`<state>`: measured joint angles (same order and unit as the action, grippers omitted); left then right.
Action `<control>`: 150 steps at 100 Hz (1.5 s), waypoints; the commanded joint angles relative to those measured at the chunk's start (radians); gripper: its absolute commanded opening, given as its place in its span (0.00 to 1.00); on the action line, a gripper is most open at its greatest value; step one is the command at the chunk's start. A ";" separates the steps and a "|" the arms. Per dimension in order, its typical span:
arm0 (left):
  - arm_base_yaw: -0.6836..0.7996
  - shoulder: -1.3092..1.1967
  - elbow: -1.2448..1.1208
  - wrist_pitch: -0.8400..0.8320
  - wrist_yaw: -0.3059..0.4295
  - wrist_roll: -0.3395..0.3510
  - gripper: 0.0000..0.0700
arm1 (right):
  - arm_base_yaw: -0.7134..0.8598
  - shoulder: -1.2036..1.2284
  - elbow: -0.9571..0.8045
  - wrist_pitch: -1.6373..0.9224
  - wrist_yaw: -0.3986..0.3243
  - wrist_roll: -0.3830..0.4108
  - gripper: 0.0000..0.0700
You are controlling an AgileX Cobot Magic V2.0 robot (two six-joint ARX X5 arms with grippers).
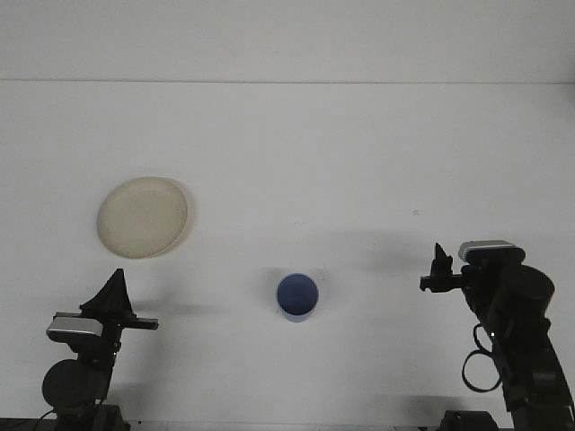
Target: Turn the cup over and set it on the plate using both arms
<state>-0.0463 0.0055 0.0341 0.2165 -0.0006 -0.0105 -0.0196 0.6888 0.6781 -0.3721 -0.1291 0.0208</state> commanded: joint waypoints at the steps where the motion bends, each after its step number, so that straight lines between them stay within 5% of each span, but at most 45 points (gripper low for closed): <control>1: 0.001 -0.002 -0.020 0.010 0.001 -0.002 0.02 | 0.002 -0.041 -0.052 0.093 -0.002 0.006 0.63; 125: 0.001 -0.002 0.024 0.006 0.001 -0.024 0.02 | 0.002 -0.133 -0.134 0.215 0.001 0.012 0.63; 150: 0.001 0.053 0.211 -0.201 0.001 -0.028 0.02 | 0.002 -0.133 -0.134 0.215 0.001 0.012 0.63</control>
<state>-0.0463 0.0341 0.1905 0.0643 -0.0006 -0.0284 -0.0196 0.5537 0.5396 -0.1703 -0.1284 0.0231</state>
